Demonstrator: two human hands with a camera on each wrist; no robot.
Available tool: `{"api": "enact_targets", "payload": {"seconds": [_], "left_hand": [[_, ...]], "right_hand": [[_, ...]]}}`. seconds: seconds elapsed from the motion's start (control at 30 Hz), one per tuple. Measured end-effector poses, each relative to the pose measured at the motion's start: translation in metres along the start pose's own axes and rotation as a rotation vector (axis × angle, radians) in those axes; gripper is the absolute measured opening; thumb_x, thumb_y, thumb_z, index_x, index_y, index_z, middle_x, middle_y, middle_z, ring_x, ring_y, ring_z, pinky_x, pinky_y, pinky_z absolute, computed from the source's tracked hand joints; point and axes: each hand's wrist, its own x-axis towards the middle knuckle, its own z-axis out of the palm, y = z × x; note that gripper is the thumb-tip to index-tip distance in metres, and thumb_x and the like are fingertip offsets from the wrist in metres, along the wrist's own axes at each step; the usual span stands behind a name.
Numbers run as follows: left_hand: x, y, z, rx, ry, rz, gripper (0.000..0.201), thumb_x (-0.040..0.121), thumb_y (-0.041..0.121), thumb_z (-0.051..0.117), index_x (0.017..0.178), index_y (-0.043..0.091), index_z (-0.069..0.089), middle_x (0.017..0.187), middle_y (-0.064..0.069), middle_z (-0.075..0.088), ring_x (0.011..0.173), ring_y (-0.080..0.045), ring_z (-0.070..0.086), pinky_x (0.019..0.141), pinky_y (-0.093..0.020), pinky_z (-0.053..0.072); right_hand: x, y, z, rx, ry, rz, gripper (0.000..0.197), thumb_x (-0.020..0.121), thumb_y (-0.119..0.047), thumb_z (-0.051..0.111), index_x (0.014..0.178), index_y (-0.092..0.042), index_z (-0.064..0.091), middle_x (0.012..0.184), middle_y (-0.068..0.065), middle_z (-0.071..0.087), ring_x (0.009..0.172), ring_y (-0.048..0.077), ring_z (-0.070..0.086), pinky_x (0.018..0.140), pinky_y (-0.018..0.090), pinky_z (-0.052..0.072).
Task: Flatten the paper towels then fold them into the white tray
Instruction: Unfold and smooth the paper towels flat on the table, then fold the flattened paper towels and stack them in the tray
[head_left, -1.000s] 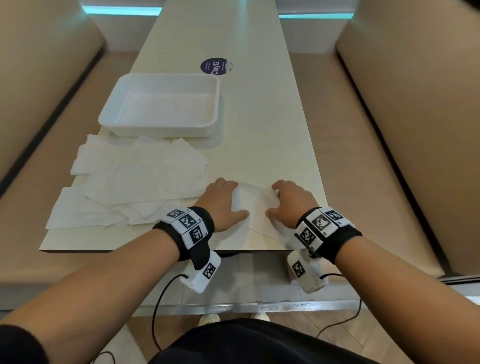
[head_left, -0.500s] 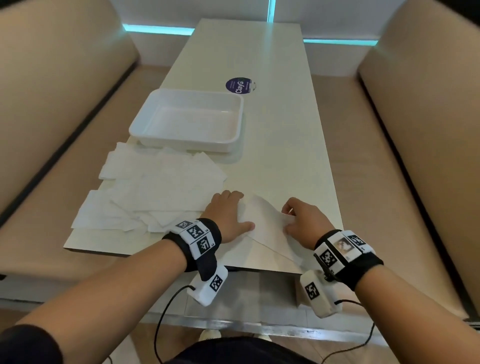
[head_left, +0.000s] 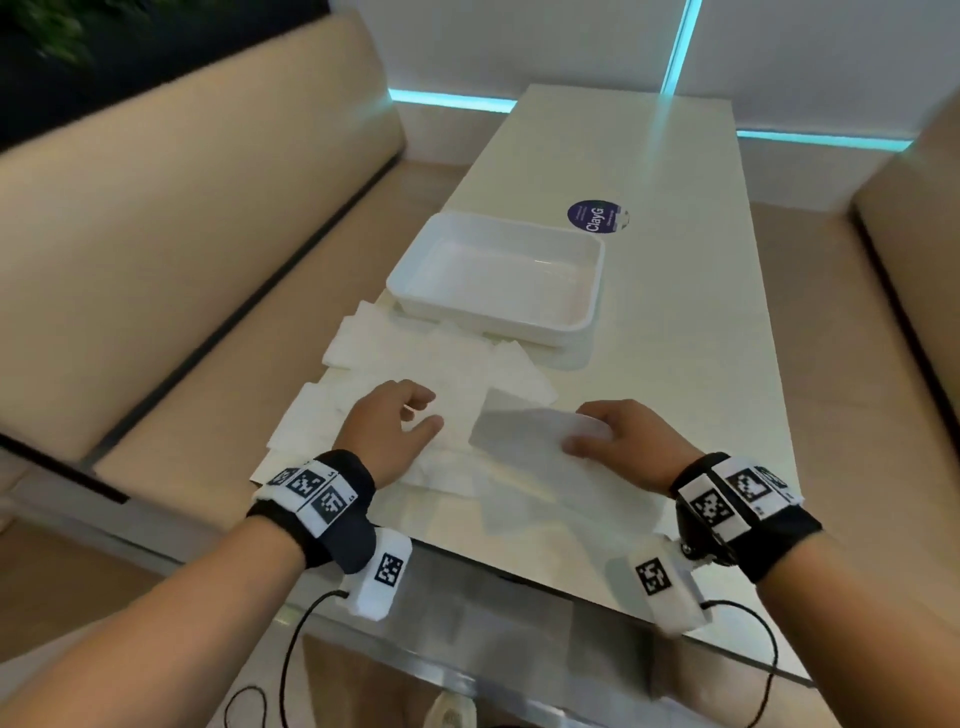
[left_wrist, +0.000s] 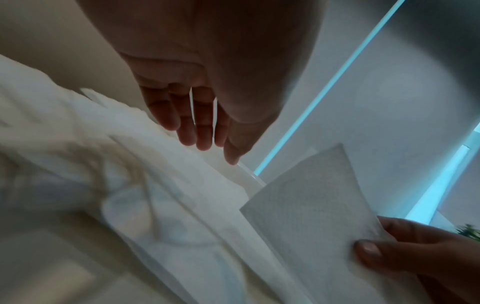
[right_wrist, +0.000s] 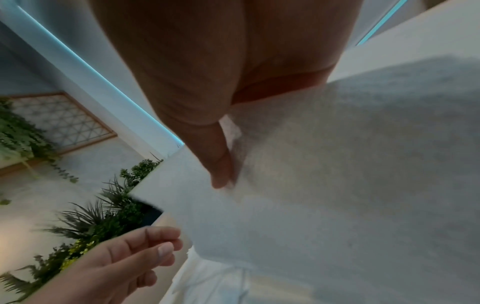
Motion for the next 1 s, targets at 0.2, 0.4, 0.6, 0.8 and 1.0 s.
{"api": "enact_targets", "payload": {"seconds": [0.2, 0.4, 0.6, 0.8, 1.0], "left_hand": [[0.03, -0.045, -0.023, 0.055, 0.073, -0.062, 0.023, 0.092, 0.013, 0.057, 0.115, 0.017, 0.061, 0.118, -0.001, 0.057, 0.098, -0.012, 0.054, 0.085, -0.022, 0.039], [0.063, -0.074, -0.047, 0.294, 0.15, -0.202, 0.052, 0.084, 0.027, 0.067, 0.132, 0.023, 0.047, 0.138, -0.003, 0.041, 0.128, -0.027, 0.033, 0.105, -0.037, 0.031], [0.078, -0.094, -0.043, 0.406, 0.057, -0.34, 0.079, 0.074, 0.047, 0.075, 0.139, 0.024, 0.037, 0.142, -0.004, 0.038, 0.13, -0.028, 0.032, 0.106, -0.04, 0.03], [0.091, -0.1, -0.042, 0.279, -0.013, -0.392, 0.079, 0.074, 0.048, 0.074, 0.138, 0.018, 0.038, 0.138, -0.009, 0.044, 0.128, -0.031, 0.035, 0.105, -0.04, 0.033], [0.089, -0.089, -0.039, 0.233, 0.0, -0.32, 0.053, 0.082, 0.037, 0.07, 0.13, 0.022, 0.053, 0.132, -0.008, 0.044, 0.125, -0.029, 0.034, 0.103, -0.036, 0.032]], "right_hand": [[0.065, -0.042, 0.024, 0.015, -0.042, -0.002, 0.018, 0.086, -0.03, 0.068, 0.095, -0.014, 0.068, 0.09, 0.002, 0.067, 0.081, 0.019, 0.062, 0.076, 0.03, 0.048], [0.116, -0.059, 0.041, -0.153, -0.096, 0.072, 0.011, 0.084, -0.028, 0.069, 0.085, -0.018, 0.065, 0.085, 0.002, 0.062, 0.085, 0.022, 0.059, 0.072, 0.028, 0.043], [0.136, -0.053, 0.056, -0.387, 0.04, 0.171, 0.053, 0.079, -0.04, 0.073, 0.125, -0.019, 0.059, 0.131, 0.004, 0.048, 0.123, 0.025, 0.043, 0.1, 0.036, 0.039], [0.143, -0.046, 0.057, -0.497, 0.063, 0.021, 0.051, 0.073, -0.038, 0.075, 0.118, -0.024, 0.058, 0.149, -0.002, 0.035, 0.139, 0.022, 0.027, 0.114, 0.041, 0.023], [0.147, -0.042, 0.055, -0.395, 0.019, 0.01, 0.071, 0.072, -0.034, 0.074, 0.134, -0.027, 0.039, 0.132, -0.004, 0.052, 0.124, 0.02, 0.046, 0.114, 0.04, 0.019]]}}
